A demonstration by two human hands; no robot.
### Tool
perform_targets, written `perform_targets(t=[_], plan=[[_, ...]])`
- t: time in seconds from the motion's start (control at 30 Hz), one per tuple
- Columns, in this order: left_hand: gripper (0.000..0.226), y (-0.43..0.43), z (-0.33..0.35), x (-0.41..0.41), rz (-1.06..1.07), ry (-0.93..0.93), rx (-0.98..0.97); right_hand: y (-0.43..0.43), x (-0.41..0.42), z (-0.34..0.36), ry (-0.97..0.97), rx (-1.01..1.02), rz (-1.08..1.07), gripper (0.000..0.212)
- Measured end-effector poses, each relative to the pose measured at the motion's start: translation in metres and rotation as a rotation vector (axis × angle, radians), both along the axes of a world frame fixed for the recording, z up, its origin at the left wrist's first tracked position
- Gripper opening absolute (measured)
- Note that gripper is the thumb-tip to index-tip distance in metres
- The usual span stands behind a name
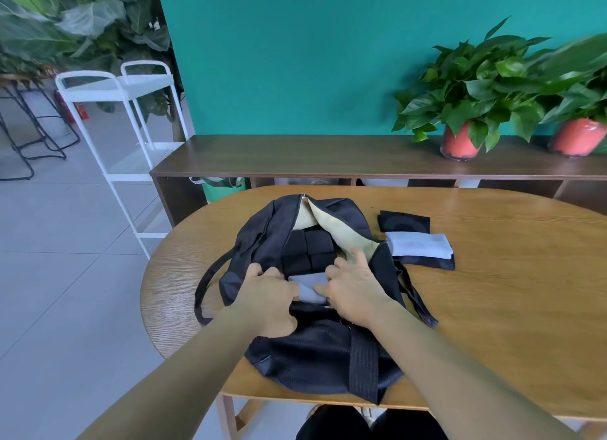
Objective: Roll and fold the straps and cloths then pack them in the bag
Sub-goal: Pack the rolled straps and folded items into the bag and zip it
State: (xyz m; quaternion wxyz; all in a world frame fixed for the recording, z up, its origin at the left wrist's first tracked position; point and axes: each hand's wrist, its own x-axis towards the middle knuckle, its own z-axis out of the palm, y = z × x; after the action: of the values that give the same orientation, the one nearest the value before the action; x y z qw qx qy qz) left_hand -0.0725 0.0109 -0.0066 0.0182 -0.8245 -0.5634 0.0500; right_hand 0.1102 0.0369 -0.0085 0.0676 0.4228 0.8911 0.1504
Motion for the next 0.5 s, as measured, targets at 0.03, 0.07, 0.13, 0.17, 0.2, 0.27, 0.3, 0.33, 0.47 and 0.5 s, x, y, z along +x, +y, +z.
perform_targets(t=[0.03,0.07,0.13,0.17,0.2,0.27,0.3,0.33,0.47,0.5], plan=[[0.028,0.0,-0.001,0.0,-0.002,0.013,-0.03,0.001,0.0,-0.001,0.017,0.021,0.036,0.021],[0.028,0.001,-0.002,-0.001,-0.009,0.022,-0.052,0.003,0.0,-0.001,0.034,0.041,0.06,0.018],[0.028,0.001,-0.001,-0.002,-0.021,0.031,-0.078,0.004,-0.002,0.0,0.035,0.045,0.077,0.019],[0.028,0.0,-0.001,-0.003,-0.022,0.03,-0.08,0.004,-0.002,0.0,0.015,0.031,0.08,0.024],[0.028,0.0,-0.002,-0.003,-0.027,0.026,-0.073,0.003,-0.004,0.0,-0.004,0.004,0.066,0.03],[0.029,-0.001,-0.004,-0.003,-0.046,0.001,-0.037,0.002,-0.007,0.001,0.016,-0.011,0.041,0.046],[0.03,-0.002,-0.004,-0.003,-0.051,-0.014,-0.02,0.002,-0.008,0.0,0.041,-0.014,0.028,0.054],[0.03,-0.003,-0.004,-0.003,-0.054,-0.028,-0.006,0.002,-0.009,0.0,0.066,-0.016,0.015,0.062],[0.03,-0.005,-0.004,-0.004,-0.077,-0.075,0.032,0.009,-0.014,0.003,0.055,-0.025,-0.035,0.093],[0.03,-0.006,-0.004,-0.005,-0.086,-0.089,0.037,0.011,-0.015,0.004,0.039,-0.067,-0.054,0.097]])
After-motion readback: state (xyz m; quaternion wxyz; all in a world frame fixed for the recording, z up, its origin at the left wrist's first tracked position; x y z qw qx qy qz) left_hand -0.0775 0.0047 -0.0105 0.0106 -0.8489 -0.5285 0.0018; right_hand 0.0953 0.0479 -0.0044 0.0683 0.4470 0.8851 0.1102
